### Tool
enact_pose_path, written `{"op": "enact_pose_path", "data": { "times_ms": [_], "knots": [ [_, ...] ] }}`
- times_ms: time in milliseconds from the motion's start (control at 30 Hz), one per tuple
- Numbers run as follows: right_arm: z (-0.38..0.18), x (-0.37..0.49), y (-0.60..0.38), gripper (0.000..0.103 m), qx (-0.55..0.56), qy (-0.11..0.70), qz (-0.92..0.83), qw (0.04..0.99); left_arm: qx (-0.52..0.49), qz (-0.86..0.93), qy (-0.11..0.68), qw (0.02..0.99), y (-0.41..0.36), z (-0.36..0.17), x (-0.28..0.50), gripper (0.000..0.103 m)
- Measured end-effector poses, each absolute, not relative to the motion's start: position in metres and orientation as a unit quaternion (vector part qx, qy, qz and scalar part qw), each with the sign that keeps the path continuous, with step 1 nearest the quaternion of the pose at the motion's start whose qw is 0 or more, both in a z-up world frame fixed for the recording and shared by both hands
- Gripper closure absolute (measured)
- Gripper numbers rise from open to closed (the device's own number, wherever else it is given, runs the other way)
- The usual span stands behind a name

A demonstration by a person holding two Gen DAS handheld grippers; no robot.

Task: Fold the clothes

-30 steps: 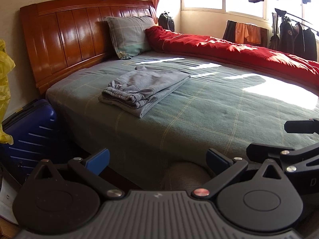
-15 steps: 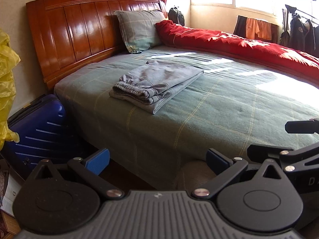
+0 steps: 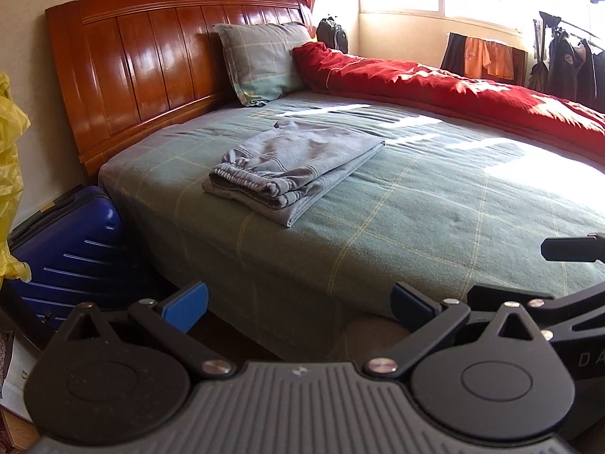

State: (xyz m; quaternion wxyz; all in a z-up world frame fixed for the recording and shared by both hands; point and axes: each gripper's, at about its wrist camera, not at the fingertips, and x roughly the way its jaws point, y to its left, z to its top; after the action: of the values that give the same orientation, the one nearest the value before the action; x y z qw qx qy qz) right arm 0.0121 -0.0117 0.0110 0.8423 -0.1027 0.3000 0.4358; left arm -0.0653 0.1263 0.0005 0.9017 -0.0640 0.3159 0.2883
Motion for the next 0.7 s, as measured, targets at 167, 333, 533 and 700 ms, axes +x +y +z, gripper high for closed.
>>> {"op": "enact_pose_path", "data": {
  "times_ms": [167,333,533,700],
  "knots": [
    [0.0126,0.0142,-0.0101,0.0,-0.094,0.306,0.443,0.837,-0.069,0.289,0.308,0.904,0.1289,0.0023,-0.0671,0.001],
    [0.0136,0.0146,-0.0079,0.0,-0.095,0.304,0.446,0.837,-0.07,0.291,0.305,0.904,0.1299,0.0029,-0.0679,0.001],
    [0.0128,0.0156,-0.0066,0.0,-0.098,0.305,0.444,0.837,-0.07,0.292,0.312,0.901,0.1316,0.0022,-0.0662,0.001],
    [0.0123,0.0166,-0.0047,0.0,-0.102,0.308,0.443,0.836,-0.071,0.293,0.319,0.899,0.1328,0.0012,-0.0636,0.001]
  ]
}}
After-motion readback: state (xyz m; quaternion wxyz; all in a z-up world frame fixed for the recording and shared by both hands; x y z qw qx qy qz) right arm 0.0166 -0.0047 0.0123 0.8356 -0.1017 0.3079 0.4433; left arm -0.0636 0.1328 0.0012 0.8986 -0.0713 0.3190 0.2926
